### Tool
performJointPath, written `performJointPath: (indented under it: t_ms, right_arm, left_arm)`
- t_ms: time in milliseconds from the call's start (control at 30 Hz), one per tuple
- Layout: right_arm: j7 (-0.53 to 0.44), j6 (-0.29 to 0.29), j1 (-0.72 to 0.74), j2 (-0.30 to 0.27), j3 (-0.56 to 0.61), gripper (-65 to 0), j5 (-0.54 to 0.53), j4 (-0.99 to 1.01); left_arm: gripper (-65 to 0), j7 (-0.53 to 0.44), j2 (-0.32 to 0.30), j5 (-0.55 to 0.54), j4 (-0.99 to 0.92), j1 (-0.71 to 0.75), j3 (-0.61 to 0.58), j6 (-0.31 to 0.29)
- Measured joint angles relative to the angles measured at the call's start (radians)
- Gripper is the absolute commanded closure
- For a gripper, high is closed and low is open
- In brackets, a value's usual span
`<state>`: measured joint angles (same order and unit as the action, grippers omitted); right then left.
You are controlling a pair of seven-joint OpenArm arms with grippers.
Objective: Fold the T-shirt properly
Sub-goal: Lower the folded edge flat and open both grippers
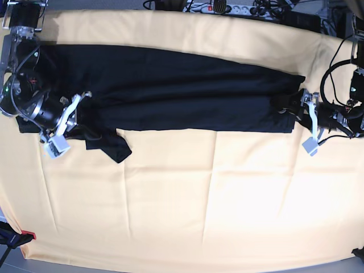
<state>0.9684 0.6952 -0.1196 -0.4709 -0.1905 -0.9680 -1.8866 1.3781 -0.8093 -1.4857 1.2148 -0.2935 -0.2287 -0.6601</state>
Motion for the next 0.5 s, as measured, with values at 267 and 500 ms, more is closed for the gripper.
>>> performJointPath:
  t_ms: [267,500]
  right_arm:
    - [0.019,0.002,-0.223,-0.111,-0.001,0.0,-0.001,-0.177]
    - [0.093,0.001,-0.352,-0.222,0.000,0.0,-0.054,-0.230]
  left_arm:
    - [-48.6,0.002,0.000,0.001,0.000,0.000,0.000,0.000]
    - [-48.6,0.002,0.000,0.001,0.000,0.000,0.000,0.000]
